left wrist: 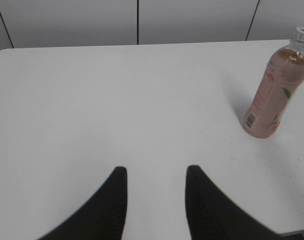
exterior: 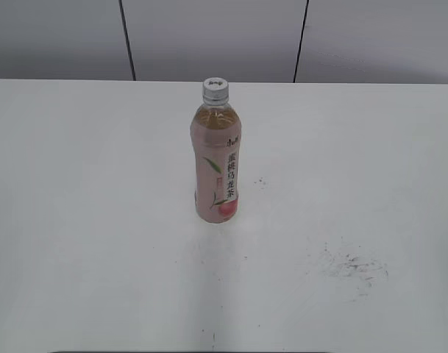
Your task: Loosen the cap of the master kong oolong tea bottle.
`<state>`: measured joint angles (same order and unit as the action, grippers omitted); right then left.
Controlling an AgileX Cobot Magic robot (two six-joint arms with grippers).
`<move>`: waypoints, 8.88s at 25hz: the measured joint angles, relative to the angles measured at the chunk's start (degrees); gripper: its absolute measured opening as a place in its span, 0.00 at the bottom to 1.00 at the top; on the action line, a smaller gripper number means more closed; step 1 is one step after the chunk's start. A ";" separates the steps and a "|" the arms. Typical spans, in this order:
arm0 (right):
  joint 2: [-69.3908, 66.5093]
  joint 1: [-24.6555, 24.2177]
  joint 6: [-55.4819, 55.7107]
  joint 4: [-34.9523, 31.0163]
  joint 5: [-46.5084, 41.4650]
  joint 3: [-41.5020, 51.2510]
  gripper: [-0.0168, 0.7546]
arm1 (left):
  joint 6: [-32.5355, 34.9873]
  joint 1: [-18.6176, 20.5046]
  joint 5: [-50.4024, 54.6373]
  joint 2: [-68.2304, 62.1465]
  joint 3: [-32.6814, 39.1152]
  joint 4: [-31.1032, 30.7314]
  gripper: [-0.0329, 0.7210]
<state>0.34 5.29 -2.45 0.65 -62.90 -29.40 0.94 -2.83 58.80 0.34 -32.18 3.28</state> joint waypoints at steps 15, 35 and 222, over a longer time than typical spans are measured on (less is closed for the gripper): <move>0.00 0.00 0.00 0.00 0.00 0.00 0.53 | 0.00 0.00 0.00 0.00 0.00 0.00 0.36; 0.00 0.00 0.00 0.00 0.00 0.00 0.53 | 0.27 0.00 -0.52 -2.24 0.00 2.62 0.36; -104.34 29.90 -56.75 -7.20 -6.96 -66.59 0.37 | -9.24 -36.05 -126.76 -123.42 -14.48 -27.19 0.56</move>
<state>-104.00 35.19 -59.20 -6.56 -69.86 -95.99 -8.30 -38.88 -67.96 -123.08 -46.66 -23.92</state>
